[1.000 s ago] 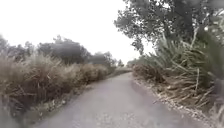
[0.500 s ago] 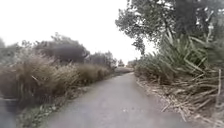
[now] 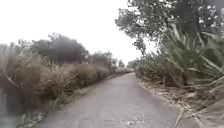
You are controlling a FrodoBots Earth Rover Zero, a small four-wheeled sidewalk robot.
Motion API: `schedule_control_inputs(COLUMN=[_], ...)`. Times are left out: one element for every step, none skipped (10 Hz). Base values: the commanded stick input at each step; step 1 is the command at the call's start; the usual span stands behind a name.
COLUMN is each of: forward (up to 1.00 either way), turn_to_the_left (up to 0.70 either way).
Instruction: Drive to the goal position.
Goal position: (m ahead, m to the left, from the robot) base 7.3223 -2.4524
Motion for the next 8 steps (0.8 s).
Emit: schedule_control_inputs(forward=[0.7,0.7,0.7,0.7,0.7,0.7,0.7,0.7], turn_to_the_left=[0.0,0.0,0.0,0.0,0.0,0.0,0.0,0.0])
